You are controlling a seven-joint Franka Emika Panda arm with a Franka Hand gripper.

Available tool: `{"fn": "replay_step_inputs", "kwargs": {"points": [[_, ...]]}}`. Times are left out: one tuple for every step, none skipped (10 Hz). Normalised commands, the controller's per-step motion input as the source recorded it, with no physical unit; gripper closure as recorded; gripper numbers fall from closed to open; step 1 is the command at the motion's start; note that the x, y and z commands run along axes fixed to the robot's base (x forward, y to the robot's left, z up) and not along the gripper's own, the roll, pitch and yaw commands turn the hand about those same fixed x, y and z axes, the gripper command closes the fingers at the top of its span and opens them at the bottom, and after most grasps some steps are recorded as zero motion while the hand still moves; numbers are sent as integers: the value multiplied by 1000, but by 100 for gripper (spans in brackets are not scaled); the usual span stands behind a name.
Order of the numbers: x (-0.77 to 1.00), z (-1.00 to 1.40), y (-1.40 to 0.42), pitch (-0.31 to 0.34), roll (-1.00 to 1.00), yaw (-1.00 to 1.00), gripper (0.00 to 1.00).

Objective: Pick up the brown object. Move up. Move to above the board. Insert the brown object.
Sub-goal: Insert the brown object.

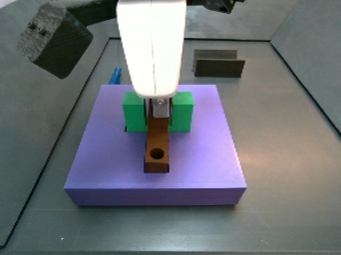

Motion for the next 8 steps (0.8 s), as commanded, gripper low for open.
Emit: {"fn": "replay_step_inputs", "kwargs": {"points": [[166,-377,-231,40,229,0,100],[0,-580,-131,0,187,-6,100],[0,-577,-183,0,259,0,100],[0,-646,-177,0,286,0,100],[0,-757,-94,0,213,-3,100],[-3,-746,-40,0,173,0,100],[0,-91,0,0,20,0,100],[0,0,0,0,0,0,100]]}}
